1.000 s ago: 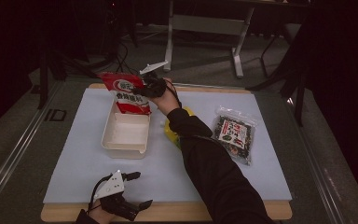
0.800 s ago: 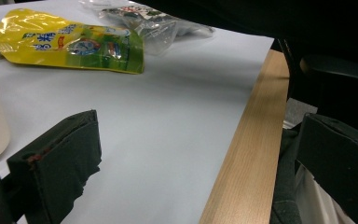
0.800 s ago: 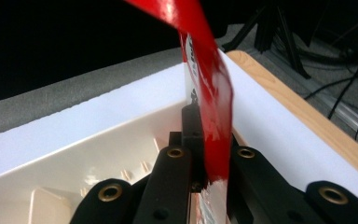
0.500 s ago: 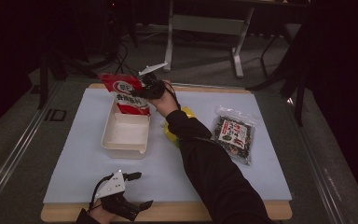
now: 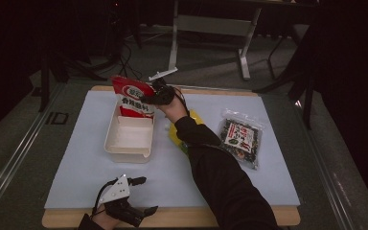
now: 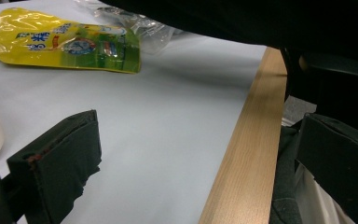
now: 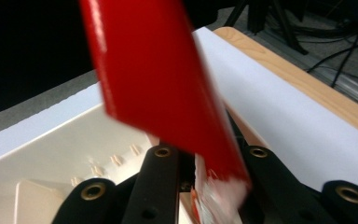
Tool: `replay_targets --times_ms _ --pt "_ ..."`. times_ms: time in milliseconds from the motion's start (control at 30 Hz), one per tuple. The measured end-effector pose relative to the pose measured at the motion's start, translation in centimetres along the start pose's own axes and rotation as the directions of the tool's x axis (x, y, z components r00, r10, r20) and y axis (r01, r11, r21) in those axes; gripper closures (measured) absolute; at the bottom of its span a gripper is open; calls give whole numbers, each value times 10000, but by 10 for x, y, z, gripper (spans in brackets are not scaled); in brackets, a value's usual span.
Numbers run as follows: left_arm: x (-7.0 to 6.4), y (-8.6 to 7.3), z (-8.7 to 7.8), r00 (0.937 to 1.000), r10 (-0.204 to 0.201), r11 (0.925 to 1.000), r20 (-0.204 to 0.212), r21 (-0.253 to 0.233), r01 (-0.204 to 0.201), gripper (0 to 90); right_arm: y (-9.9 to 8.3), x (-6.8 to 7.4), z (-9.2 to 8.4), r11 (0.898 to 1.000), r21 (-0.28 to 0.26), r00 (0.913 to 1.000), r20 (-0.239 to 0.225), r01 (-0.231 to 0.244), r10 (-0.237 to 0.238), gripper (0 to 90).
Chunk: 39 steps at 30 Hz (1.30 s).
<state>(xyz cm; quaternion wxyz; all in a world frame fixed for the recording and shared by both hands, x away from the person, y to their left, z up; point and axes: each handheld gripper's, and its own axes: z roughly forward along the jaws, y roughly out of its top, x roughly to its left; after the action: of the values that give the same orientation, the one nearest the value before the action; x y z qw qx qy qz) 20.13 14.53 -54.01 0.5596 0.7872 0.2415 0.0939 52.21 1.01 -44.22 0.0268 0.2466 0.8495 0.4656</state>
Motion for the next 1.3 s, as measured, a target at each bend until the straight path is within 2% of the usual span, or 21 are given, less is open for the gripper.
replay_targets --times_ms 133,167,400,433,500,533,833,933,967,1000,1300 --pt "0 0 1 10000 9 10000 41 12 -9 13 -1 0 -9 9999 -56 9999 67 134 -134 769" --pt "0 1 1 10000 -16 10000 51 -36 16 13 -2 1 -16 9996 -30 9994 202 297 -296 751" --pt "0 3 3 9999 50 10000 107 -32 -50 13 -8 1 -38 9990 -87 9985 346 429 -426 700" --pt "-1 3 3 9999 48 10000 106 -48 -47 13 -11 3 -46 9986 -103 9980 360 514 -510 689" --pt "0 4 4 9999 61 10000 124 -67 -61 13 -12 3 -48 9984 -98 9978 374 548 -544 685" --pt "0 4 4 9999 74 10000 147 -55 -73 13 -16 5 -57 9981 -112 9973 423 612 -607 668" --pt "1 7 9 9994 99 9999 320 -38 -97 13 -33 4 -82 9985 56 9966 607 549 -551 639" --pt "1 8 12 9990 162 9999 410 0 -162 13 -42 1 -100 9990 -19 9964 719 449 -447 638" --pt "1 8 12 9990 162 9999 410 0 -162 13 -42 1 -100 9990 -19 9964 719 449 -447 638" --pt "1 8 13 9989 156 9999 441 -13 -156 13 -47 -2 -111 9992 -48 9958 822 405 -399 637" --pt "0 9 15 9986 218 9997 483 76 -222 13 -80 -14 -165 9996 -216 9899 1409 174 -142 635"
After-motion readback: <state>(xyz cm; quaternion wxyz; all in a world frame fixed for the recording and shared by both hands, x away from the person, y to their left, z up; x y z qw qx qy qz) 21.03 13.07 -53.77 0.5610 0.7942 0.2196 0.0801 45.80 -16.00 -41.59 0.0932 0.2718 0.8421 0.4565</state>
